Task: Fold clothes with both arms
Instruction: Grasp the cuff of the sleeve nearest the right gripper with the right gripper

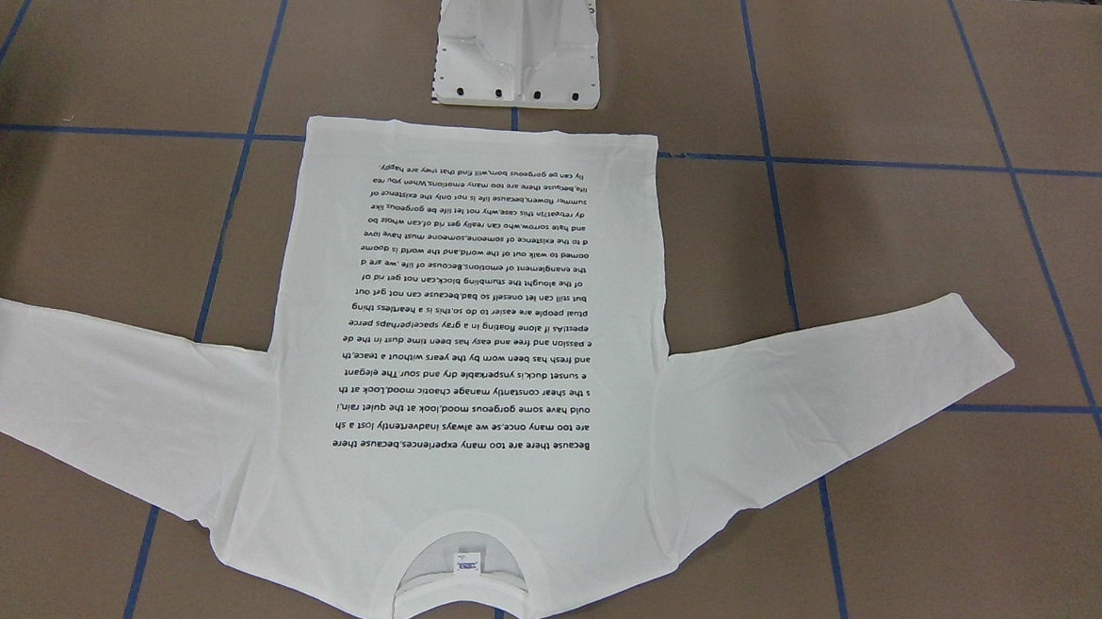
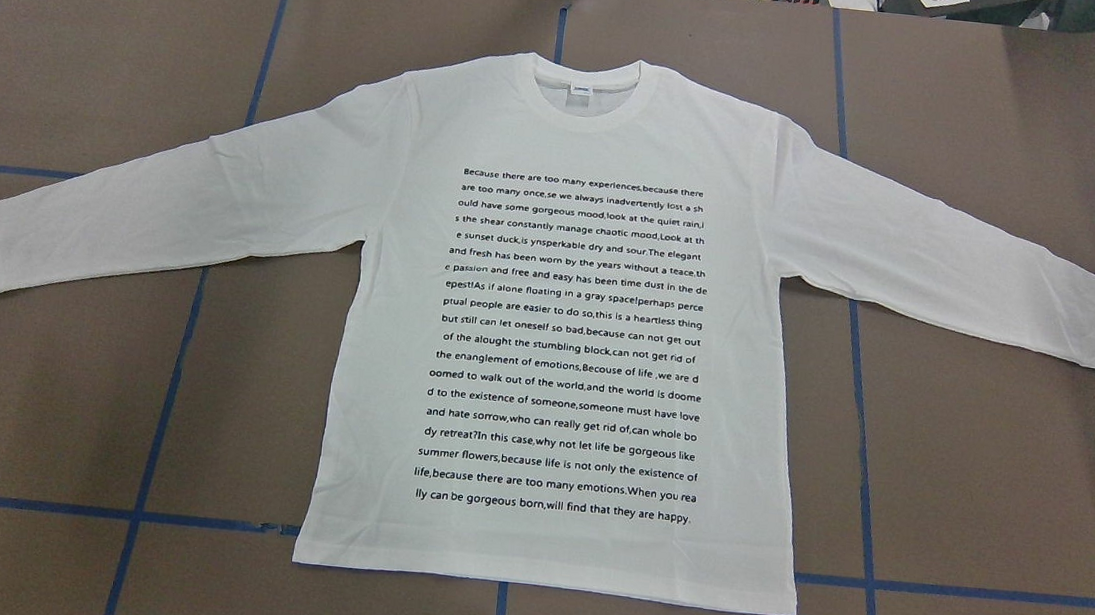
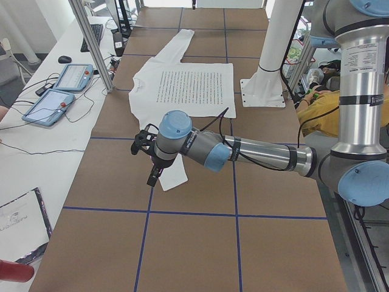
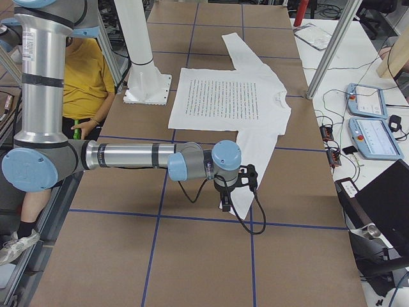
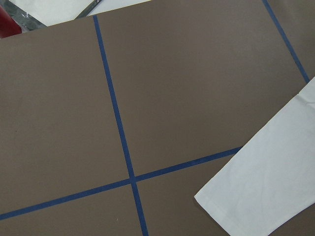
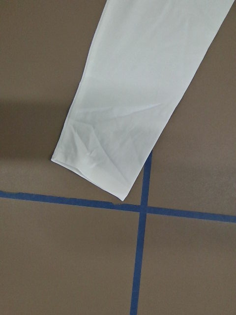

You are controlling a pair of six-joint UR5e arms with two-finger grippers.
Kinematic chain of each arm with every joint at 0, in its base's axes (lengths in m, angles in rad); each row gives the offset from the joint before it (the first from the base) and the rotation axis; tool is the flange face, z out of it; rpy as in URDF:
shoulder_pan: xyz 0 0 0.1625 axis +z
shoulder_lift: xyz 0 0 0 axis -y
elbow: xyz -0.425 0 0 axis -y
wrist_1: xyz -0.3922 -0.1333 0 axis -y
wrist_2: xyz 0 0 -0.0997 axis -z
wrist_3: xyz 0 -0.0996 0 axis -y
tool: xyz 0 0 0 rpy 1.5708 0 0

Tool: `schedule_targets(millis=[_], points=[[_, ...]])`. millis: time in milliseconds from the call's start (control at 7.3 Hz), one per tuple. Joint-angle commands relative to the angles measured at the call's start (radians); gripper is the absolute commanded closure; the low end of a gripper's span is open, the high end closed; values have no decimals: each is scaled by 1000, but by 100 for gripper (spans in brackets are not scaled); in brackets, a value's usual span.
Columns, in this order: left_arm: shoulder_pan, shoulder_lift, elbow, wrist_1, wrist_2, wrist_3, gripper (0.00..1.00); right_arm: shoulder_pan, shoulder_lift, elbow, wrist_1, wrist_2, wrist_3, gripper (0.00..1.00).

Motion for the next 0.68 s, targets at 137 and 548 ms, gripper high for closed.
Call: schedule_targets(millis=[137, 548], points=[[2, 9, -28, 3, 1, -2, 0, 0, -4, -8, -1, 4, -2, 0], [2, 66, -48, -17, -64, 1, 0, -6, -2, -10, 3, 4, -6, 0]])
